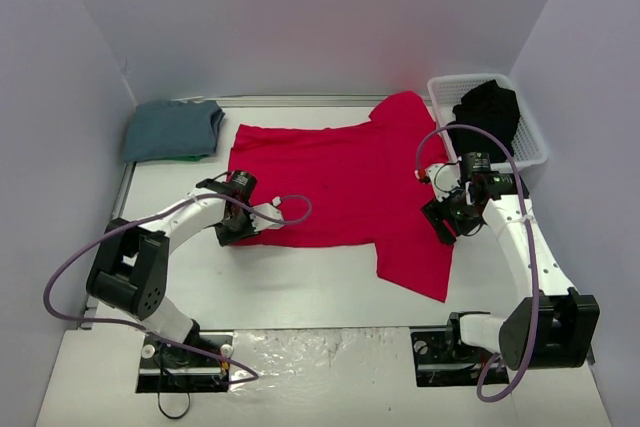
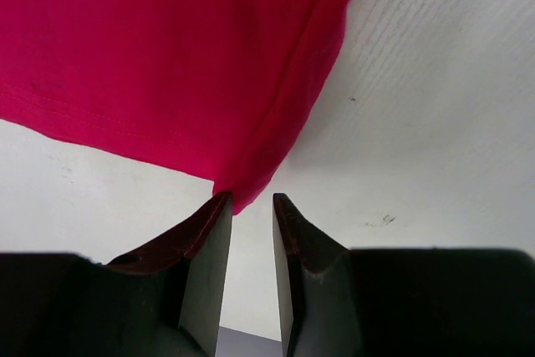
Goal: Fold and stack the t-shirts
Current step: Flatten out the tshirt
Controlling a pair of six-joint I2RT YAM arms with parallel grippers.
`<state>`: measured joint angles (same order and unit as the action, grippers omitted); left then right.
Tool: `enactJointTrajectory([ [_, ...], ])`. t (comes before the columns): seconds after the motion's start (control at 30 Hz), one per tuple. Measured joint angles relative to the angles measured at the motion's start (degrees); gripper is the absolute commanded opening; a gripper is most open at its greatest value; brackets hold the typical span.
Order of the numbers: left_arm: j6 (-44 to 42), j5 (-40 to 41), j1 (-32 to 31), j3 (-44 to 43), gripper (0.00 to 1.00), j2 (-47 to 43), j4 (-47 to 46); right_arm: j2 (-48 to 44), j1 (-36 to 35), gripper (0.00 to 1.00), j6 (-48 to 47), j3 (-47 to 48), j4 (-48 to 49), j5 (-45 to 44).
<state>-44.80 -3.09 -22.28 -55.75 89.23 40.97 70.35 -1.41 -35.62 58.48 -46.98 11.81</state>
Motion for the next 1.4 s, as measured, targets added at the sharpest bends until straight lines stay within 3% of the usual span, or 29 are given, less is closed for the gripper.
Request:
enactJointTrajectory([
  [0.2, 0.0, 0.2, 0.0, -0.2, 0.25, 3.8, -0.5, 0.0, 0.3, 0.62, 0.0, 0.0, 0.0, 0.0],
  [0.47, 0.2, 0.2, 0.0, -1.1, 0.02, 5.2, -0.5, -0.2, 0.3, 0.58, 0.0, -0.2, 0.0, 0.0],
  [0.77, 2.3, 0.6, 0.0, -4.9, 0.02, 6.2, -0.3, -0.9, -0.2, 0.57, -0.7, -0.6, -1.6, -0.1],
  [1.0, 5.3, 0.4, 0.9, -11.1, 0.02, 8.9, 2.0, 0.4, -3.7, 0.40, -5.9, -0.4, -6.0, -0.5],
  [1.4, 11.3, -0.2, 7.6, -25.4, 0.02, 18.5, 7.3, 14.6, -3.9, 0.43, -18.2, 3.9, -12.7, 4.4],
])
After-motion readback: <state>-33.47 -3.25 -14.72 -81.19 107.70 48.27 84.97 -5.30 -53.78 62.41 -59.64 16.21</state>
